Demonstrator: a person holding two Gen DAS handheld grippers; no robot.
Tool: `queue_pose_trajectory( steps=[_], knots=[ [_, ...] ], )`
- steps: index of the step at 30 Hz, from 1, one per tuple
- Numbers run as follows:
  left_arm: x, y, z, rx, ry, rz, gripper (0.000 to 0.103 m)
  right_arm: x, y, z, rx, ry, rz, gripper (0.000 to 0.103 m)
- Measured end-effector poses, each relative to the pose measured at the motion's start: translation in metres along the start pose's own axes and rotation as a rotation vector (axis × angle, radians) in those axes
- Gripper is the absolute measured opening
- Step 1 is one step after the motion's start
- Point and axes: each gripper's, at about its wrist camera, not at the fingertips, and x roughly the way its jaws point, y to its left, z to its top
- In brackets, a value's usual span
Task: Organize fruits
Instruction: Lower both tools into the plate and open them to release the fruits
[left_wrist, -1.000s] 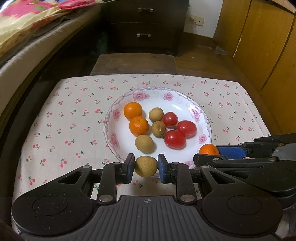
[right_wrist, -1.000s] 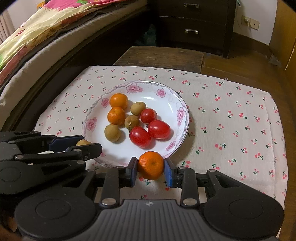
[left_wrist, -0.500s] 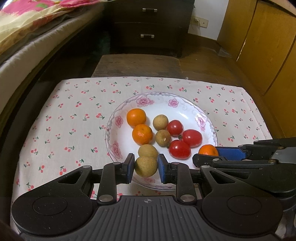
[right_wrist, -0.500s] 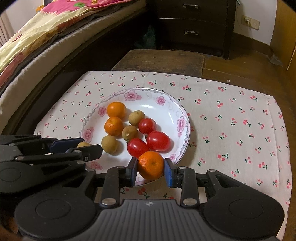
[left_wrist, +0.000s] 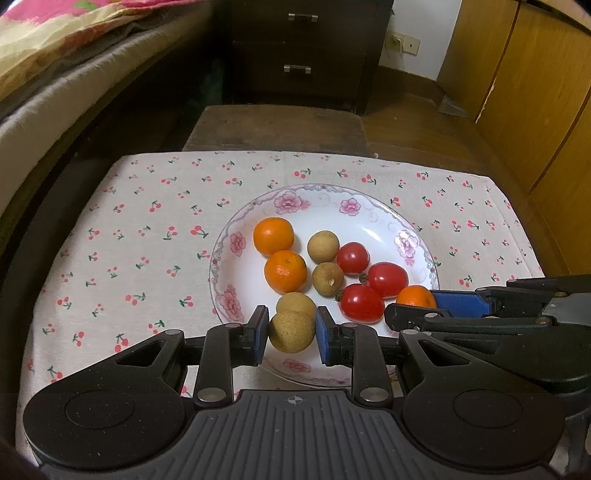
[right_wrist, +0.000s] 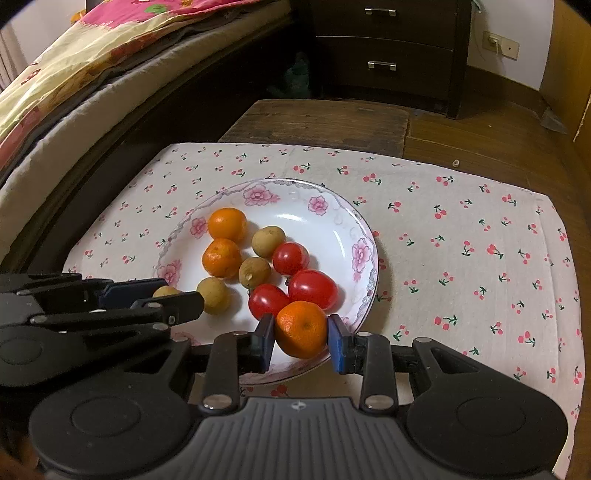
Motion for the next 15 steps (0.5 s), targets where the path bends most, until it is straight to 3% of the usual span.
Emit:
queue_pose_trajectory(
  steps=[15],
  knots=[
    [-0.0016,0.0038,0.0026,-0.036,0.005,-0.015,0.038,-0.0018,-0.0022,0.001,0.037,-0.01,0.006,0.033]
  ],
)
